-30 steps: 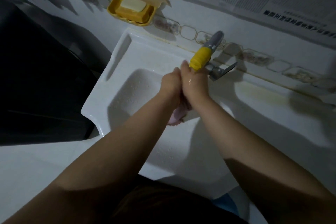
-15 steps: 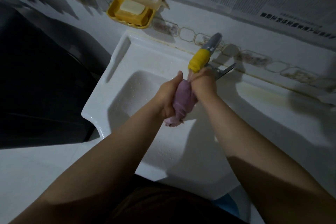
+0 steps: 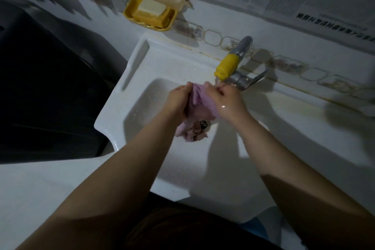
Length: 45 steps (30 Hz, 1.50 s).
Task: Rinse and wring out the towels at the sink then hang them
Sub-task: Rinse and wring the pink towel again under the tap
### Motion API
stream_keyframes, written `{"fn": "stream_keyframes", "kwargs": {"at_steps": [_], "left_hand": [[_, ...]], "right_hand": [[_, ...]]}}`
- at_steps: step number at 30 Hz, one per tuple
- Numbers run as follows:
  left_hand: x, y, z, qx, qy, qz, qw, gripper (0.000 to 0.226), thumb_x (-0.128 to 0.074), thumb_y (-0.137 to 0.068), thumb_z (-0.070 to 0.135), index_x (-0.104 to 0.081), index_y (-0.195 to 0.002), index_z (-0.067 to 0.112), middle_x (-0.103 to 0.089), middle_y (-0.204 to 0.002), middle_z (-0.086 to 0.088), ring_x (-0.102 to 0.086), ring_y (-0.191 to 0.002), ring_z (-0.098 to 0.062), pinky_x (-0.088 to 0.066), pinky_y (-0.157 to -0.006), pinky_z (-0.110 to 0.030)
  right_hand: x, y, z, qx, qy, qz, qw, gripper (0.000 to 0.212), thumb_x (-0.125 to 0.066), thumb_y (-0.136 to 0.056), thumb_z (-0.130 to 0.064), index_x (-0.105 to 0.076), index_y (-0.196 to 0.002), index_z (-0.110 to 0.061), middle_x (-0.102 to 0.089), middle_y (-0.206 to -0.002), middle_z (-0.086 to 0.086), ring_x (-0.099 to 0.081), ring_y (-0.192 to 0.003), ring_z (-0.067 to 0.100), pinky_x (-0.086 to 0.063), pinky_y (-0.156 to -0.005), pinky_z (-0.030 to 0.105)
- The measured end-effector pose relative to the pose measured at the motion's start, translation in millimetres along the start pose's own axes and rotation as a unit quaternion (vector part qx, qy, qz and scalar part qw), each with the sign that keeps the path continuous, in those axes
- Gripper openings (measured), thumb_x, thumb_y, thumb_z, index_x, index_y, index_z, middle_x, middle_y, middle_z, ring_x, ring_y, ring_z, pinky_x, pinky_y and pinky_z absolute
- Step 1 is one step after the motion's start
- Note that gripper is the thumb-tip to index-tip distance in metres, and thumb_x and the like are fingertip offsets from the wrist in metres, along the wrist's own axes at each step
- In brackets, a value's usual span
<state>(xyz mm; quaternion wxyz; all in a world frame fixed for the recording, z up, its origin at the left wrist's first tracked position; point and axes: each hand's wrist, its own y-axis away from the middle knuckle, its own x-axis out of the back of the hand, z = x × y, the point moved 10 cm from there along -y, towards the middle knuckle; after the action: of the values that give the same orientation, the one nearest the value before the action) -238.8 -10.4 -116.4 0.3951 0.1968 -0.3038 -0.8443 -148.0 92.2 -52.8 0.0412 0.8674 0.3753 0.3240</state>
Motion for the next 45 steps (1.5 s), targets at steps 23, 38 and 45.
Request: {"fn": "stream_keyframes", "kwargs": {"at_steps": [23,38,45], "left_hand": [[-20,9,5,-0.210,-0.470,-0.179,0.839,0.047,-0.073,-0.081,0.017,-0.049,-0.120,0.009,-0.062,-0.096,-0.003,-0.059,-0.083,-0.019,-0.050,-0.069,-0.025],[12,-12,34,-0.114,-0.042,-0.092,0.988,0.030,-0.049,-0.099,0.031,-0.060,-0.115,0.007,-0.066,-0.113,-0.016,-0.063,-0.107,-0.029,-0.052,-0.093,-0.039],[1,-19,15,0.021,0.053,0.001,0.998,0.036,-0.049,-0.094,0.039,-0.065,-0.090,0.008,-0.072,-0.087,-0.020,-0.070,-0.073,-0.031,-0.057,-0.064,-0.038]], "right_hand": [[7,-40,24,-0.058,0.049,-0.089,0.993,0.015,-0.051,-0.097,-0.030,-0.055,-0.108,-0.021,-0.052,-0.075,-0.010,-0.052,-0.077,0.013,-0.040,-0.071,0.021],[19,-28,10,0.000,-0.084,-0.119,0.989,0.027,-0.050,-0.095,-0.007,-0.061,-0.075,-0.022,-0.059,-0.060,-0.004,-0.056,-0.054,0.005,-0.050,-0.055,0.016],[9,-16,-6,0.032,-0.057,0.024,0.998,0.030,-0.060,-0.092,-0.024,-0.046,-0.066,-0.017,-0.047,-0.041,-0.004,-0.045,-0.034,0.002,-0.034,-0.039,0.014]]}}
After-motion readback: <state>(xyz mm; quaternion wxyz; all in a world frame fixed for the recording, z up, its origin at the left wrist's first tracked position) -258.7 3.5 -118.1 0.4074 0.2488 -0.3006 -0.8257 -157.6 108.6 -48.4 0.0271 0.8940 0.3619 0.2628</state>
